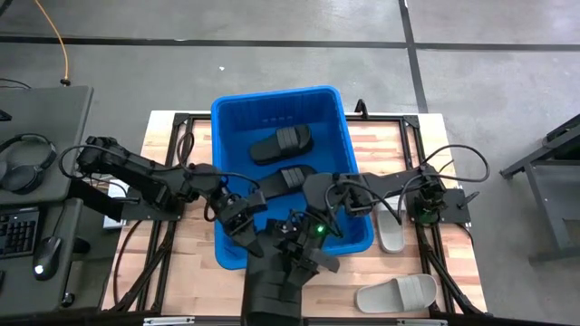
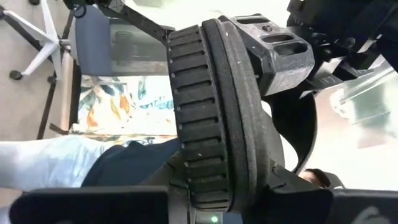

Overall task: Pick and place slides into bin
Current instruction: Put the black slide into the blue container

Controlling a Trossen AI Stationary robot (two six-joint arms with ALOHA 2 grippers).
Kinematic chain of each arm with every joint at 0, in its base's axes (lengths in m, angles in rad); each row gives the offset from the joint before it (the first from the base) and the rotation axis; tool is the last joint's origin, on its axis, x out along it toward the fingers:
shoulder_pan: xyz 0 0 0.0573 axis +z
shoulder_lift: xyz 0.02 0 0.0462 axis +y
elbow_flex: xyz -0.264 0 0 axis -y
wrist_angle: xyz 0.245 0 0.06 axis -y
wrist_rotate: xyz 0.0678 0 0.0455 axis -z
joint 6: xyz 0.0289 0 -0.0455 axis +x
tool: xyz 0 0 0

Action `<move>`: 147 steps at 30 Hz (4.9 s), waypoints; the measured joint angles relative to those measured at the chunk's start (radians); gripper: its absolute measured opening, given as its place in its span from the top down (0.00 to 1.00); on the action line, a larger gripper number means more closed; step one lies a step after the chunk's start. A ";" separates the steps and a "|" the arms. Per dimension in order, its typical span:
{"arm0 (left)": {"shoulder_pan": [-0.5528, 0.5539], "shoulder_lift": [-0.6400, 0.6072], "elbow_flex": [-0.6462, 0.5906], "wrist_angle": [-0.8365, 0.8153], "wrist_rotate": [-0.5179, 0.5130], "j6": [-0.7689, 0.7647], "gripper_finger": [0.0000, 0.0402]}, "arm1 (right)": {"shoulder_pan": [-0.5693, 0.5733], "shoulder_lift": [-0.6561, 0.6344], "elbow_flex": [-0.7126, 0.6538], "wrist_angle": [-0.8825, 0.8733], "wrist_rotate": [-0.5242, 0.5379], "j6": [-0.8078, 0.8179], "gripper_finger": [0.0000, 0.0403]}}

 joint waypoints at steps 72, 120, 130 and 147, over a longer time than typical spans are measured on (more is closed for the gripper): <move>0.144 -0.415 0.002 -0.940 -1.161 0.409 0.85 | -0.152 -0.193 -0.022 -1.221 1.290 -0.236 0.78; 0.144 -0.706 0.002 -0.736 -1.219 0.824 0.85 | -0.307 -0.208 -0.049 -0.606 1.135 -0.115 0.35; 0.145 -0.712 0.005 -0.720 -1.223 0.836 0.85 | -0.286 -0.196 -0.049 -0.505 1.158 -0.172 0.35; 0.144 -0.735 0.003 -0.557 -1.138 0.858 0.86 | -0.257 -0.191 -0.049 -0.416 1.187 -0.294 0.35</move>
